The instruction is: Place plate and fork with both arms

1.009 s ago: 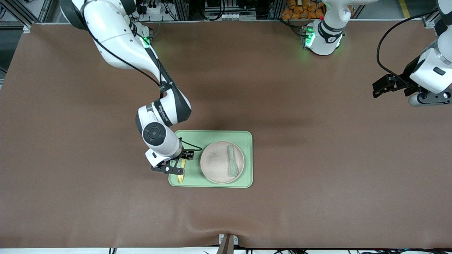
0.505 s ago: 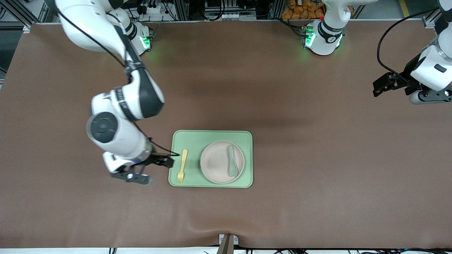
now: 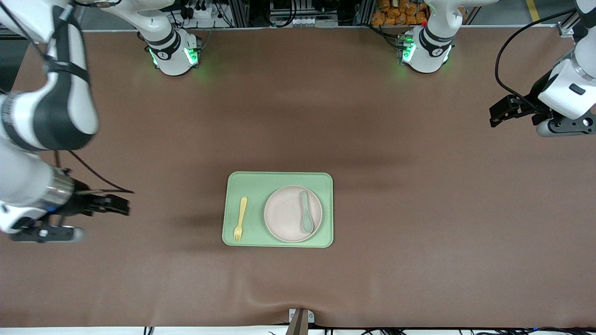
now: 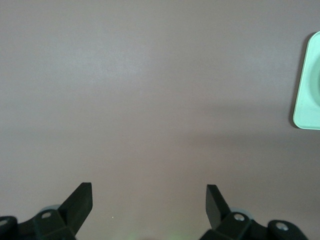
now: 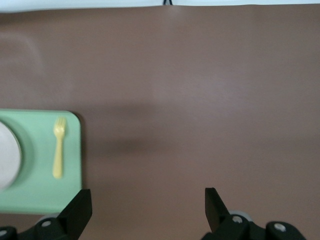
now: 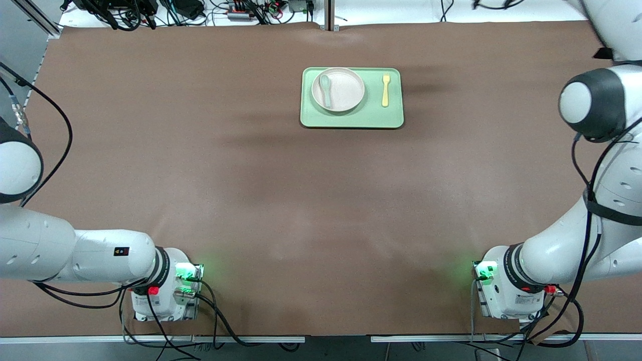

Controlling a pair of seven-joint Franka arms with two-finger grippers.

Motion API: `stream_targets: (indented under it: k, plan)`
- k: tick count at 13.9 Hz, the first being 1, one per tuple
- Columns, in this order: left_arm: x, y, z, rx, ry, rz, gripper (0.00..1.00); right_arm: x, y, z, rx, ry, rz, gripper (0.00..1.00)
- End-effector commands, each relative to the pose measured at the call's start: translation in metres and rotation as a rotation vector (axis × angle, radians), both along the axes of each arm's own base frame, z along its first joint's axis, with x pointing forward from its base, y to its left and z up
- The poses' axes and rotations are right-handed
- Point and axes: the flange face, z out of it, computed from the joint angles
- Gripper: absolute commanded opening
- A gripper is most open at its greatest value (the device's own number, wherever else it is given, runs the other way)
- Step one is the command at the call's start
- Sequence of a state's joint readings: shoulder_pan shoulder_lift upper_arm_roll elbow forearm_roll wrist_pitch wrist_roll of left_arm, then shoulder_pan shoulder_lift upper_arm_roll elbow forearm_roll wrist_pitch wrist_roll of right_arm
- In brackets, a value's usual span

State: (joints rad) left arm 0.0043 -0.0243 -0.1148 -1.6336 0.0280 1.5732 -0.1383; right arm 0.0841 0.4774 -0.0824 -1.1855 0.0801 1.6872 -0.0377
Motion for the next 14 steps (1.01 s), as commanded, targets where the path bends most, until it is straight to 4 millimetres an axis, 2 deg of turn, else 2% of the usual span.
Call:
stream_targets:
  k: [1, 3, 5, 8, 11, 12, 14]
  plan:
    - [-0.01, -0.002, 0.006, -0.012, -0.007, 0.005, 1.0, -0.033, -0.018, 0.049, 0.012, 0.025, 0.045, 1.0]
    - [-0.01, 0.0, 0.006, -0.012, -0.006, 0.008, 1.0, -0.059, -0.033, 0.075, 0.013, 0.055, 0.028, 1.0]
    - [-0.01, 0.0, 0.006, -0.012, -0.006, 0.007, 1.0, -0.092, -0.03, 0.095, -0.003, 0.071, 0.022, 1.0]
    - [-0.01, 0.002, 0.007, -0.012, -0.007, 0.002, 1.0, -0.141, -0.035, 0.106, -0.03, 0.063, 0.007, 1.0]
    - [-0.015, 0.002, 0.01, -0.011, -0.007, 0.002, 1.0, -0.182, -0.036, 0.103, -0.024, 0.028, 0.007, 1.0]
    - [-0.019, 0.002, 0.012, -0.01, -0.01, 0.002, 1.0, -0.184, -0.034, 0.102, -0.026, 0.027, 0.012, 1.0]
    - [-0.028, 0.0, 0.015, -0.007, -0.013, 0.0, 1.0, -0.172, -0.036, 0.109, -0.06, -0.006, 0.015, 1.0]
